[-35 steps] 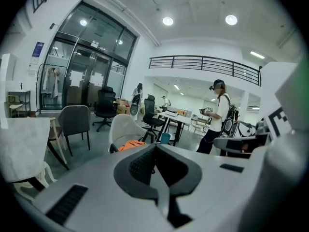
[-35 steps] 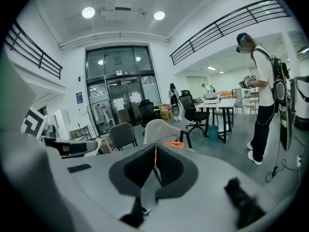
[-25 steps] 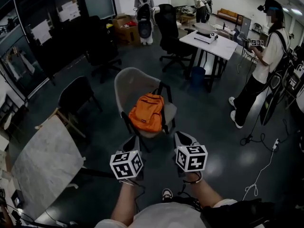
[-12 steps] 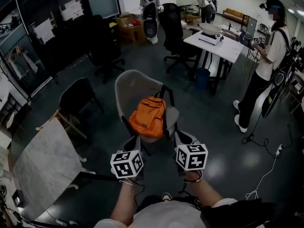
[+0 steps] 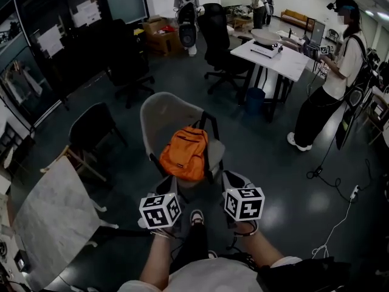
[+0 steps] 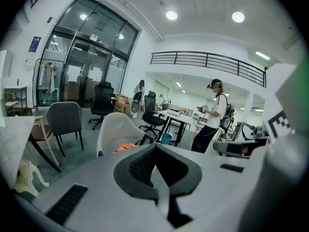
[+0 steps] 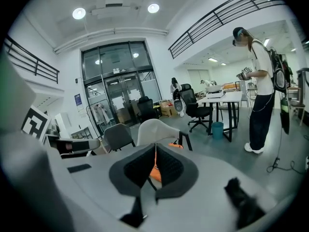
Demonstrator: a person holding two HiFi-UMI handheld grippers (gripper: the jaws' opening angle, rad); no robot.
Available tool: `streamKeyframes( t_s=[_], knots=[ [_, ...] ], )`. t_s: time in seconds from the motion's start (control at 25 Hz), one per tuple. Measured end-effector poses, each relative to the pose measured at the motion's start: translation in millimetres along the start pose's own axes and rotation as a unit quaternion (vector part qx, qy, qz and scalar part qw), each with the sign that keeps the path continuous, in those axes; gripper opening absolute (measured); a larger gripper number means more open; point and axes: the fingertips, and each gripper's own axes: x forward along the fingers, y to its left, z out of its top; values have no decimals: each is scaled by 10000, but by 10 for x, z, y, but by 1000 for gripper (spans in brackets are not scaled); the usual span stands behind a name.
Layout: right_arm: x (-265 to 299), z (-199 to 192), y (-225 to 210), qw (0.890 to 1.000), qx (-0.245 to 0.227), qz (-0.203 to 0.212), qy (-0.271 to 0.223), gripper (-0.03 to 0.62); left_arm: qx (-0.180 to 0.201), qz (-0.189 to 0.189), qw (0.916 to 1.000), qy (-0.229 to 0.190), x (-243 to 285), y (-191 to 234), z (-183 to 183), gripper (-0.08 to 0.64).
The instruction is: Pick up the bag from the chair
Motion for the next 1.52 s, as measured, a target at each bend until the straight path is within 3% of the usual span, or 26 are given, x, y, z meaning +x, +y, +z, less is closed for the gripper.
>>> streamKeyframes(
  t_s=[0.84,1.2,1.52],
  knots=[
    [1570,962,-355,9995,-94,-282,-100,34,235,-293,9993,-81,1606,571,1049,14],
    [2231,1188,-496,9992,39,-408,-5,34,363,-408,9985,95,2261,836,1348,14],
    [2681,1304,-568,9983,-16,-561,168,34,163,-492,9984,215,2722,1103,1444,14]
  ],
)
